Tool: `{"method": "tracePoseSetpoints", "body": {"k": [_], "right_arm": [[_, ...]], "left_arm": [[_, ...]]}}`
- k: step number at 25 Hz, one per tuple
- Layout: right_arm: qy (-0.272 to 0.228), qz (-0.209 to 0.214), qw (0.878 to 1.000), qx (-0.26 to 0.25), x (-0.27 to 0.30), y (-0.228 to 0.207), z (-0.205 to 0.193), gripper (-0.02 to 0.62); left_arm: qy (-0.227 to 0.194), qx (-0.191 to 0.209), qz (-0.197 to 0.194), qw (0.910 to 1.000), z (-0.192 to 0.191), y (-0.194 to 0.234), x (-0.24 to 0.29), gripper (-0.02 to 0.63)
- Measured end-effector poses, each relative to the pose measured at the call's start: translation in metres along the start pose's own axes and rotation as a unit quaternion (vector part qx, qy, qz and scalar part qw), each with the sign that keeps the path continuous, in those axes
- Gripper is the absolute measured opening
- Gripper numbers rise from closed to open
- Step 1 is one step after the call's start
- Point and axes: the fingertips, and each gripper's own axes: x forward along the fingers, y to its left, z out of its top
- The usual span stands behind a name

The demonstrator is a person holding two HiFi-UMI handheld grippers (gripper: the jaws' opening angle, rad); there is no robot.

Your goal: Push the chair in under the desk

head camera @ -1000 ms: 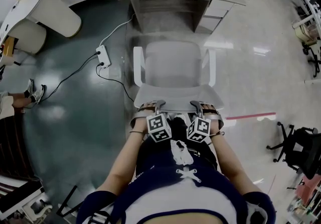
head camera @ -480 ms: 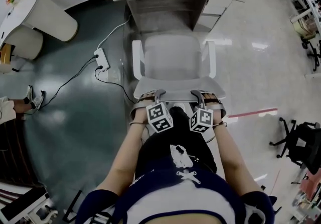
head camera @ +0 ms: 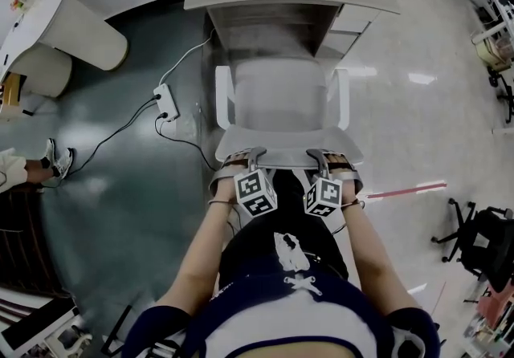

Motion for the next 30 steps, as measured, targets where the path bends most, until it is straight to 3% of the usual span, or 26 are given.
{"method": "tracePoseSetpoints", "body": {"k": [8,13,18,22,30], "right_arm": [[-0.007,0.003,1.0,-0.001,0.013,-0.02,0.006,0.135],[-0.018,-0.038,0.998,-0.039,0.02,-0.033,0.014,0.112],[-0.013,-0.049,0.997,-0.058,0.032,-0.05,0.016,0.097],[-0.005,-0.077,0.993,-0.092,0.043,-0.066,0.016,0.06],[0.001,-0.081,0.992,-0.093,0.065,-0.101,0.021,0.058]], "left_arm": [[0.008,-0.019,-0.016,0.9997,0.0,0.024,0.006,0.219],[0.008,-0.021,0.002,0.9997,-0.003,0.044,0.01,0.238],[0.011,-0.023,-0.001,0.9997,-0.004,0.064,0.017,0.244],[0.005,-0.016,0.019,0.9997,-0.002,0.084,0.02,0.244],[-0.004,-0.008,0.034,0.9994,0.0,0.126,0.03,0.247]]}}
